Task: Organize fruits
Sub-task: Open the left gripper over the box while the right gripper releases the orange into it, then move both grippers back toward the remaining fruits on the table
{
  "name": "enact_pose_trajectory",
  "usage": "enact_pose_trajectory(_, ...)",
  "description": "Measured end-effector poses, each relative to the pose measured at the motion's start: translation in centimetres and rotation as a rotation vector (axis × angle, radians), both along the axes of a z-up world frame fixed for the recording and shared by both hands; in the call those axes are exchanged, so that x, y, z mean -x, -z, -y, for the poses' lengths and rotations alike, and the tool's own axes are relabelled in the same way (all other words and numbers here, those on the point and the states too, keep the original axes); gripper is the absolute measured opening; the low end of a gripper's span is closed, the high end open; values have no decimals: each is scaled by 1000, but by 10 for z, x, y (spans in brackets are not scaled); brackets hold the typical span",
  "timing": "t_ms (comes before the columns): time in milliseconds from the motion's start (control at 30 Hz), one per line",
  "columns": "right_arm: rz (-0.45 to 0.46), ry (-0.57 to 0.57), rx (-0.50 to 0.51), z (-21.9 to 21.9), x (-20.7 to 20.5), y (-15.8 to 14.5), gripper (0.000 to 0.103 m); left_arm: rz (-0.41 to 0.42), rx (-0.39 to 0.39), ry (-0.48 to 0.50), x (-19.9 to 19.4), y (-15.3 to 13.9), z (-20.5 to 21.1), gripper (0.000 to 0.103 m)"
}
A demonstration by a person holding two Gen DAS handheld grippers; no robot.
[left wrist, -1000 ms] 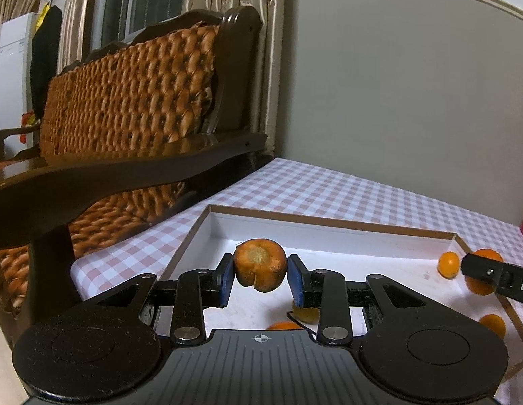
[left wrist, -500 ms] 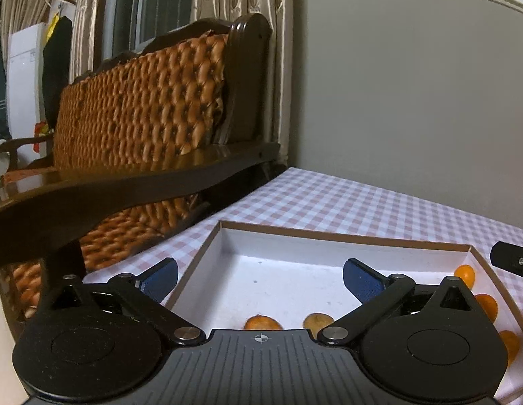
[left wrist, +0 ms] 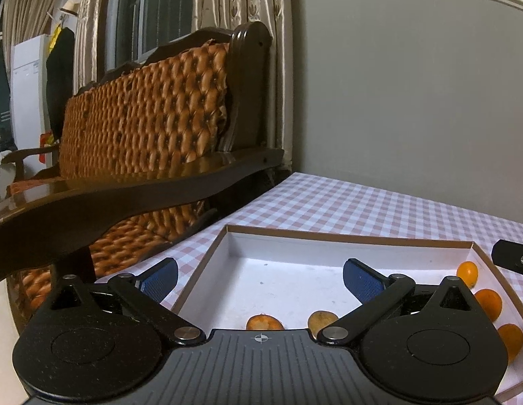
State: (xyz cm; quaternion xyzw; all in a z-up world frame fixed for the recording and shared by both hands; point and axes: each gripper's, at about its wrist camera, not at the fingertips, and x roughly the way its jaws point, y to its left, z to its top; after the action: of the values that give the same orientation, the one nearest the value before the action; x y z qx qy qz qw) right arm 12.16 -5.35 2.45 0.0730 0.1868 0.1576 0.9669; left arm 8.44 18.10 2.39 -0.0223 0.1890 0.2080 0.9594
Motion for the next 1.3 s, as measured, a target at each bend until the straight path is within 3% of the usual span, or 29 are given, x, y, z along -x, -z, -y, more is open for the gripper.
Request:
enact_pose_trajectory(233, 5, 7, -13, 2, 4, -1, 96, 24, -8, 15, 6, -3, 4, 103)
enact_pose_trajectory(400, 17, -8, -90, 17, 13, -5, 97, 43, -49, 35, 11, -6, 15, 103)
enact_pose_trajectory(633, 9, 23, -99, 43, 20, -4, 97, 61, -67, 112, 13, -9, 42, 103)
enact_pose_trajectory(1300, -51, 336, -28, 165, 46, 4, 97, 47, -59, 422, -2, -2, 169, 103)
